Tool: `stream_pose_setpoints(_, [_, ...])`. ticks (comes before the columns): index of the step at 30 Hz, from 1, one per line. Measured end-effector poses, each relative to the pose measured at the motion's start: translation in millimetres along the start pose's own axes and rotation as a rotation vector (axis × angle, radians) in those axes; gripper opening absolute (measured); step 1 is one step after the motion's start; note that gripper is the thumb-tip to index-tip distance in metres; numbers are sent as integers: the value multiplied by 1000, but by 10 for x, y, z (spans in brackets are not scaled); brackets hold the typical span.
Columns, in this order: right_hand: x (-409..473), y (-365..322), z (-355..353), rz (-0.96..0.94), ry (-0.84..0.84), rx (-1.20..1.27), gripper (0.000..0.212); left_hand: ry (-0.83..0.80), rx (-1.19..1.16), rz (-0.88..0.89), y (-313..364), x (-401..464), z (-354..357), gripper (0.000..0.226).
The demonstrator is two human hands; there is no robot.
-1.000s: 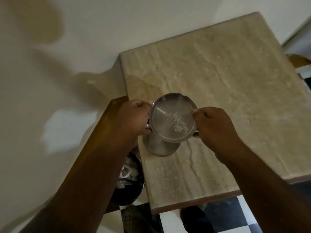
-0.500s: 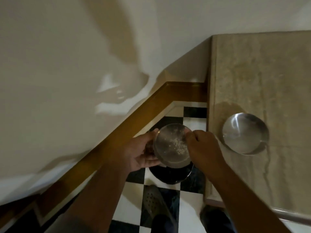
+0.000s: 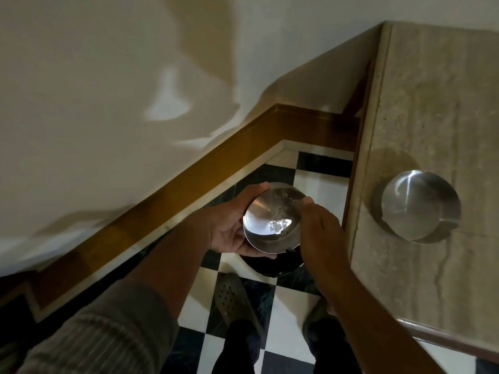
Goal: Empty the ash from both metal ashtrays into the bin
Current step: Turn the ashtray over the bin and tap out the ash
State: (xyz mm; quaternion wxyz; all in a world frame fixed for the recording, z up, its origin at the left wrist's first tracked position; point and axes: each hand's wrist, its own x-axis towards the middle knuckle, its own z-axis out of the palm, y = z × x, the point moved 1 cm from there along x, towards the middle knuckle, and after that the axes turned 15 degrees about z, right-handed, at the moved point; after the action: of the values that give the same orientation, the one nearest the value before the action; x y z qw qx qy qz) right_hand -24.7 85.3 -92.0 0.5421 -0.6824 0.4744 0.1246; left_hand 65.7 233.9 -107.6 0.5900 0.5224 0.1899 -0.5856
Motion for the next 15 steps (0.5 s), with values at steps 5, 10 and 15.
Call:
stream_pose_setpoints(5, [96,151,-15,83,-126,209,55,-28,217,127,116,75,56,80])
stream_pose_setpoints(10, [216,180,-198,62,-294,175,41,-107,618,231,178,75,214,81])
stream_pose_setpoints(15, [210,175,-324,-81,-286,-112,68,68,1395,561,-72,133,303,131])
